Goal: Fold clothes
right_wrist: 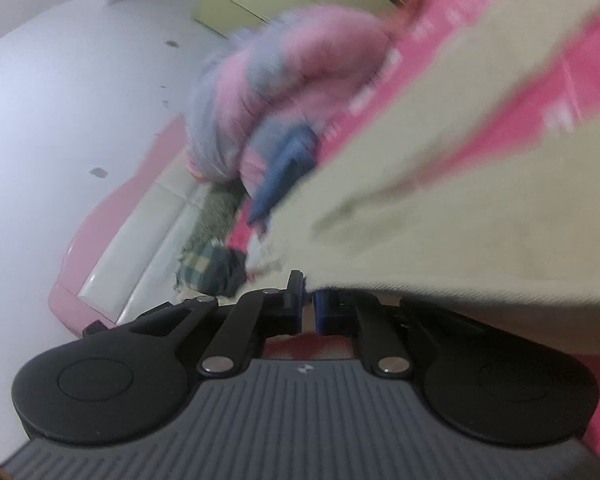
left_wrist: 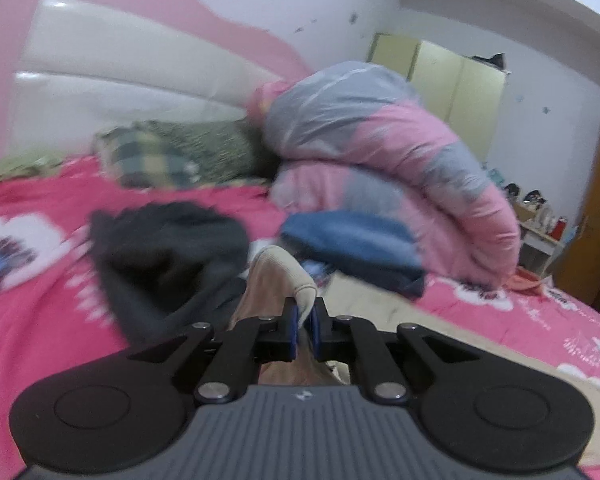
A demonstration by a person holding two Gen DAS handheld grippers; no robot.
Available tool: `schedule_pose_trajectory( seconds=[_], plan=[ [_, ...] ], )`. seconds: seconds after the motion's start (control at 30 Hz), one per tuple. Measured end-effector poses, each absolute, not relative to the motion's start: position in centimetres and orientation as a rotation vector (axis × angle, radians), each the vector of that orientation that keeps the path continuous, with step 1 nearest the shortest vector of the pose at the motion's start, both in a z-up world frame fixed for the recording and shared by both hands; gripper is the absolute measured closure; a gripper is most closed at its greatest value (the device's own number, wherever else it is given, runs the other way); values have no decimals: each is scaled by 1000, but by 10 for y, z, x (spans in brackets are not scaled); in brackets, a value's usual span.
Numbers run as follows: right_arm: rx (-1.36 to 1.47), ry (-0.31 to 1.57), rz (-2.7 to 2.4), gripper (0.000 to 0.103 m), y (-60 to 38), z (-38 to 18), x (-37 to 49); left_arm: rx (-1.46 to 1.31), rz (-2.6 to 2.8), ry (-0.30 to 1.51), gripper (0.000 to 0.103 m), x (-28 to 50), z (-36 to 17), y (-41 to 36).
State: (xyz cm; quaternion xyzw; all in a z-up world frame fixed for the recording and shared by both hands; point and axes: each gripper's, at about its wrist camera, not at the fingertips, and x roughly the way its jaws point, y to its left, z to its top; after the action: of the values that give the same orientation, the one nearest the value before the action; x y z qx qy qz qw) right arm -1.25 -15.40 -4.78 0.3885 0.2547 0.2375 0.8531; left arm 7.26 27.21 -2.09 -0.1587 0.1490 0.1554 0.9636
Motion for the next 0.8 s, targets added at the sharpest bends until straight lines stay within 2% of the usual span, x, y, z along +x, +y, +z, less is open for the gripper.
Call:
schedule_pose_trajectory(
  seconds=[0.17,0.33,0.73,0.8],
  plan=[
    [788,452,481,99,-174,-31,34,-303,258,317,95,147,-4,258],
    [850,436,423,100,-198,-38,96,-257,230,386,96,229,-7,238],
    [1062,487,356,100,-242,-89,219,-174,243,599,95,358,-66,203],
    [1111,533,333,100,-246,-108,233,-166,246,645,87,369,-80,203]
  ],
)
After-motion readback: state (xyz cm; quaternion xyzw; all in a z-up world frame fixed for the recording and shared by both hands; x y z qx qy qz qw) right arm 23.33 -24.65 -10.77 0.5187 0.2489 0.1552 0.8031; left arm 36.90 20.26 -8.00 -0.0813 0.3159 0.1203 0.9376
